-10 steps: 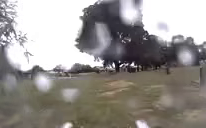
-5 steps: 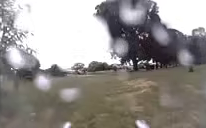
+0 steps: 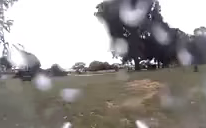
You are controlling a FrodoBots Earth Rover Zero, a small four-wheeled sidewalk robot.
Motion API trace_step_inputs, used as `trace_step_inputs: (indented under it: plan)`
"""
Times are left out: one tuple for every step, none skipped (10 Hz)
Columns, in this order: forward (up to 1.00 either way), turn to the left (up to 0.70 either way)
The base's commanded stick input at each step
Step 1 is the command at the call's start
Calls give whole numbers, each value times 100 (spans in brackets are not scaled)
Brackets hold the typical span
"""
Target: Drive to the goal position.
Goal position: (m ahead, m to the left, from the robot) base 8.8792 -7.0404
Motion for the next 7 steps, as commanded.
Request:
trace_step_inputs:
  plan:
    - [99, 1]
    - [99, 1]
    - [99, 1]
    - [99, 1]
    - [99, 1]
    - [99, 1]
    - [99, 1]
